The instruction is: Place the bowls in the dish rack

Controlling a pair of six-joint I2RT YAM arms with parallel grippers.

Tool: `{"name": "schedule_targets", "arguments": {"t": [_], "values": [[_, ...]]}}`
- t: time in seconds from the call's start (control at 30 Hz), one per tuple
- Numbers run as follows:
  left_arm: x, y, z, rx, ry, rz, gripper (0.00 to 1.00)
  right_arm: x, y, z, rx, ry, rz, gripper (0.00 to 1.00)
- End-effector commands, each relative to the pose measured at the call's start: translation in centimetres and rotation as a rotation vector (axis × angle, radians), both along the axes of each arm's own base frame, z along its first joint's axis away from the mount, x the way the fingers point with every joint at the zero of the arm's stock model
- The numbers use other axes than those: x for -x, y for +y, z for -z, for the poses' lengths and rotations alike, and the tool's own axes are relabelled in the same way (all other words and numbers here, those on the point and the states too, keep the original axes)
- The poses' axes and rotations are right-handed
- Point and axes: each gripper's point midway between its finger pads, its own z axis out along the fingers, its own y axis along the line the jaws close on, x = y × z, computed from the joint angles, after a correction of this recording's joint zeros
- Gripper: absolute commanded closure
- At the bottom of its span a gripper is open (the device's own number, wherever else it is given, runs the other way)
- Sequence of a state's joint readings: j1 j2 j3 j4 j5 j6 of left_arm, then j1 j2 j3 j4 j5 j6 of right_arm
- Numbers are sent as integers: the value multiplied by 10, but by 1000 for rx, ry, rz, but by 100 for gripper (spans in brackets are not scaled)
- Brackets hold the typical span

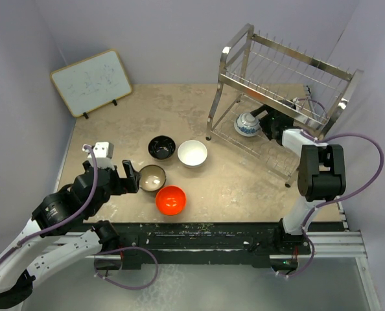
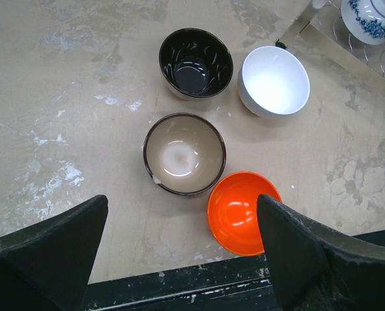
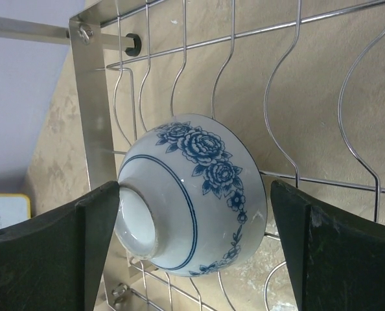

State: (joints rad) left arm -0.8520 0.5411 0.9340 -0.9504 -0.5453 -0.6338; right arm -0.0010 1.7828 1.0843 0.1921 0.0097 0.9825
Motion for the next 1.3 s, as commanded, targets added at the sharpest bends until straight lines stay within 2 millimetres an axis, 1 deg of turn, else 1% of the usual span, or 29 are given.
{"name": "schedule_targets", "arguments": {"t": [0.0, 0.07, 0.17, 0.27, 0.3, 0.33, 0.37, 0.43, 0.57, 0.67, 0.7, 0.73, 0.77, 0.87, 0.97, 1.03, 1.1, 1.17, 1.27], "values": [[-4, -3, -3, 12, -23, 0, 1, -7, -4, -26, 51, -93, -27, 1], [-4, -3, -2, 9, -22, -1, 1, -6, -2, -37, 58, -139, -43, 1], [-4, -2, -2, 8, -22, -2, 1, -4, 6, -43, 54, -163, -97, 2], [-4, -3, -2, 10, -24, -2, 1, -2, 9, -50, 55, -198, -120, 6], [-4, -2, -2, 9, -24, -1, 1, -3, 10, -55, 55, -216, -126, 7], [-4, -2, -2, 8, -23, -1, 1, 2, 10, -47, 56, -204, -129, 7], [-4, -2, -2, 7, -24, -2, 1, 3, 10, -46, 58, -206, -132, 8], [-4, -2, -1, 7, -24, -2, 1, 3, 9, -50, 76, -229, -137, 10], [-5, -2, -1, 6, -24, -2, 1, 0, 3, -61, 136, -280, -130, 16], [-5, -2, -1, 7, -25, -3, 1, -1, 8, -67, 135, -321, -165, 33], [-5, -2, -1, 8, -26, -2, 1, -2, 9, -70, 134, -339, -168, 43], [-5, -2, -1, 7, -26, -3, 1, -2, 10, -72, 136, -355, -171, 50], [-5, -2, -1, 6, -25, -3, 1, -2, 9, -74, 146, -367, -173, 53], [-5, -3, -1, 4, -23, -2, 1, -3, 10, -82, 164, -424, -185, 55], [-5, -3, 0, 3, -23, -1, 1, -6, 25, -86, 137, -482, -265, 55], [-5, -3, -1, 4, -25, -1, 1, -9, 31, -94, 147, -536, -302, 55], [-5, -3, -1, 7, -27, -1, 1, -10, 41, -100, 131, -589, -358, 55], [-5, -2, -1, 6, -27, -1, 1, -10, 50, -100, 104, -604, -404, 54], [-5, -2, -1, 5, -26, -1, 1, -10, 57, -92, 79, -591, -447, 54]]}}
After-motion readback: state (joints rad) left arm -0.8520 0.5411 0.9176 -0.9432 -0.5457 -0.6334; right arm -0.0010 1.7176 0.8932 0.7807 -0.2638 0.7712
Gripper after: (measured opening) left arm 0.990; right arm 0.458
